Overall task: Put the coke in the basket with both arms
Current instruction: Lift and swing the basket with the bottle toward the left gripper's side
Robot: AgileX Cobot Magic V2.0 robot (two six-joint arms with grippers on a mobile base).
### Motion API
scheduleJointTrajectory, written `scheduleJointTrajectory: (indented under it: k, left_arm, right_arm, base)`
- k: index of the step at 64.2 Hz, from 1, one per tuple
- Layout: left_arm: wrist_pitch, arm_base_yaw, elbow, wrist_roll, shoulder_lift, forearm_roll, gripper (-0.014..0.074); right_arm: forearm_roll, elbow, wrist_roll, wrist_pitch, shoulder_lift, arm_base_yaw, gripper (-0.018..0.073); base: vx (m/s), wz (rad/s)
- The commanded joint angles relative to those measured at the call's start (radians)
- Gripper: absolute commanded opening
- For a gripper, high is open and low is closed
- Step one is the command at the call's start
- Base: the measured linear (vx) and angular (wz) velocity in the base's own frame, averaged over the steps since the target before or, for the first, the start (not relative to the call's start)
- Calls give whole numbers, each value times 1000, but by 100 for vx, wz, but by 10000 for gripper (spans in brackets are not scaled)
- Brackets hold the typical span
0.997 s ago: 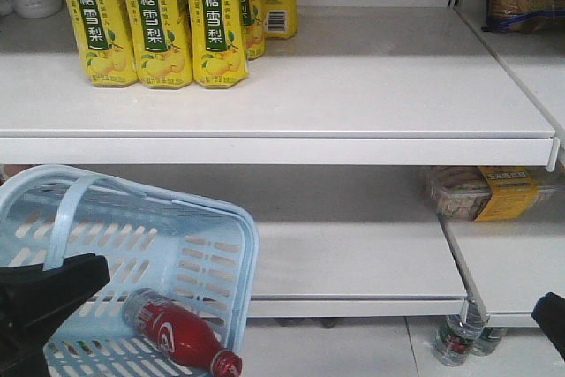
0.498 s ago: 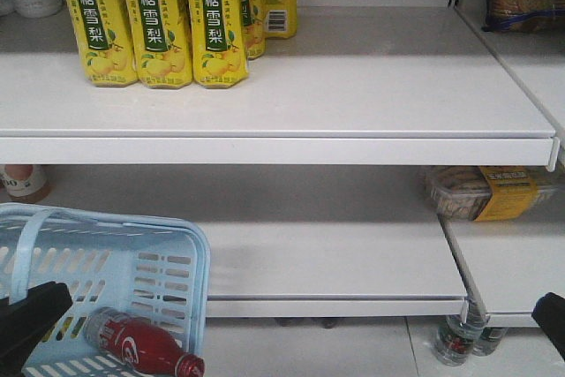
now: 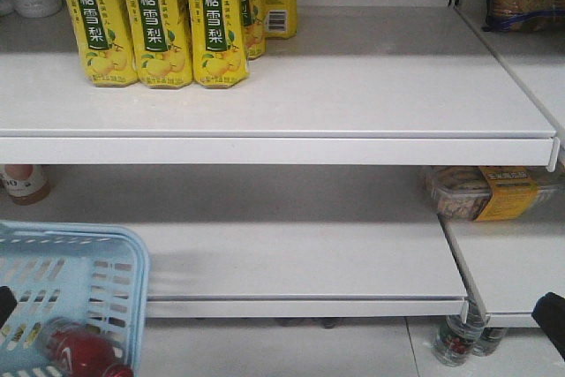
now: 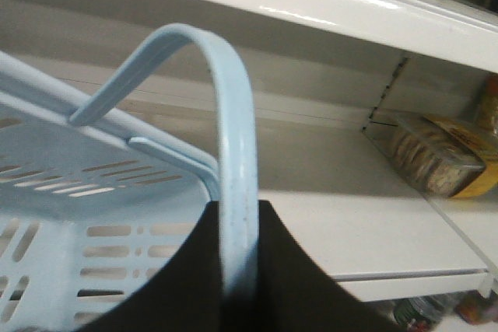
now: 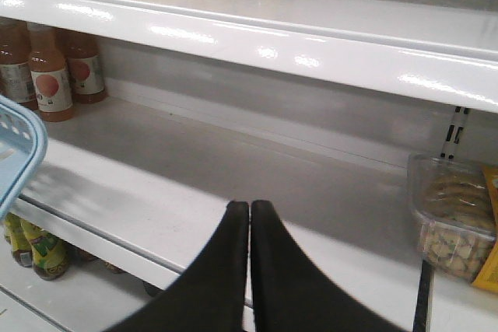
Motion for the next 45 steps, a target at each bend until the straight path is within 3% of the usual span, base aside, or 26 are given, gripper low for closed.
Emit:
scheduleJointTrajectory:
  k: [1,13,19,34,45]
  left_arm:
    - [-155,42,-13,-45,-32,52,-6]
    - [-155,118,47,-136,-103,109,-6]
    - [-155,142,75,-141,-132,110,-6]
    - [-186,170,132,-141,-190,146,-6]
    - [-211,181,161,-198,-230,211,-6]
  right_arm:
    - [-9,-27,-1,-75,10,0,-9]
    - [-9,-27,-1,-75,10,0,-9]
    - [-9,-27,-1,-75,10,0,-9]
    - [-9,-27,-1,-76,10,0,-9]
    - [-9,-27,-1,-74,10,0,-9]
  base:
    - [0,0]
    - [0,0]
    - [0,0]
    - [0,0]
    - [0,0]
